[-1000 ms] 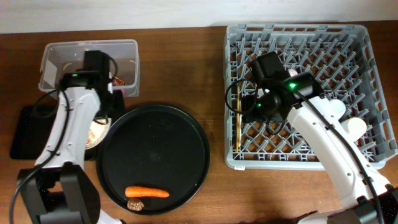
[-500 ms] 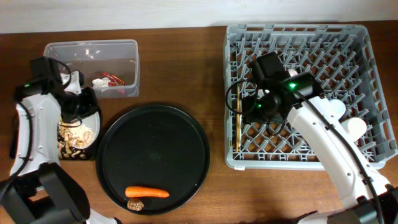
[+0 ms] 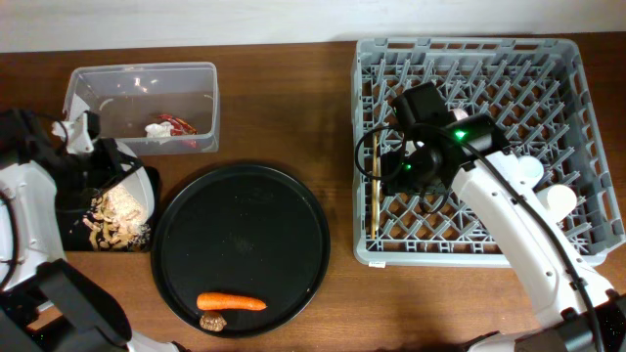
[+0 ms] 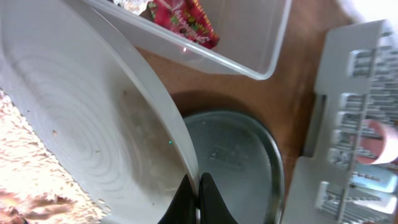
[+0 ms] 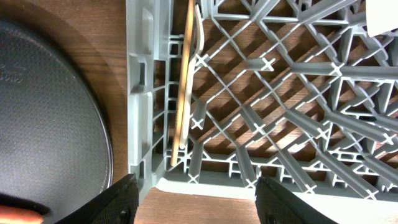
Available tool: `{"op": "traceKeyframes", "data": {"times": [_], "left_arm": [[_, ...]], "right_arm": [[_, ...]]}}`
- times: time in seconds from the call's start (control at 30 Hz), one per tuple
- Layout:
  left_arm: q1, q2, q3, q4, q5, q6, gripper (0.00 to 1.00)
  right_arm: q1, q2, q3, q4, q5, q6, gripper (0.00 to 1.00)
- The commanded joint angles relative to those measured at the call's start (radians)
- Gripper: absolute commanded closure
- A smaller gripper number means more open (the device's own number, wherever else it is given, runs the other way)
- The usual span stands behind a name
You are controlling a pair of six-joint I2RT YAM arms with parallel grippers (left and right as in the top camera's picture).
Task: Sort waste into correct bins and load items into the dishwasher rack
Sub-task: 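Tilt the grey plate with the left gripper to dump scraps onto tray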
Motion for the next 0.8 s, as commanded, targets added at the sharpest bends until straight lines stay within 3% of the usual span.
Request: {"op": "traceKeyframes", "data": {"times": [0.0, 0.43, 0.67, 0.73, 0.77], "left_arm": [[0.046, -0.024, 0.016, -0.003, 0.166, 0.047, 1.00], [0.188, -0.024, 0.016, -0.022, 0.410, 0.046, 1.00], [0.248, -0.024, 0.015, -0.035, 0.457, 0.101, 1.00], [0.247, -0.022, 0.015, -0.028, 0.435, 0.065, 1.00], [0.247, -0.023, 0.014, -0.027, 0.459, 0.114, 1.00]], "right_arm": [[0.002, 0.002, -0.002, -0.002, 0.013, -0.006, 0.36], [0.002, 0.002, -0.002, -0.010, 0.013, -0.006, 0.37], [0.002, 0.002, -0.002, -0.013, 0.013, -0.006, 0.37], [0.002, 0.002, -0.002, -0.013, 0.013, -0.006, 0.37], [0.002, 0.002, -0.002, -0.016, 0.013, -0.006, 0.37]]}}
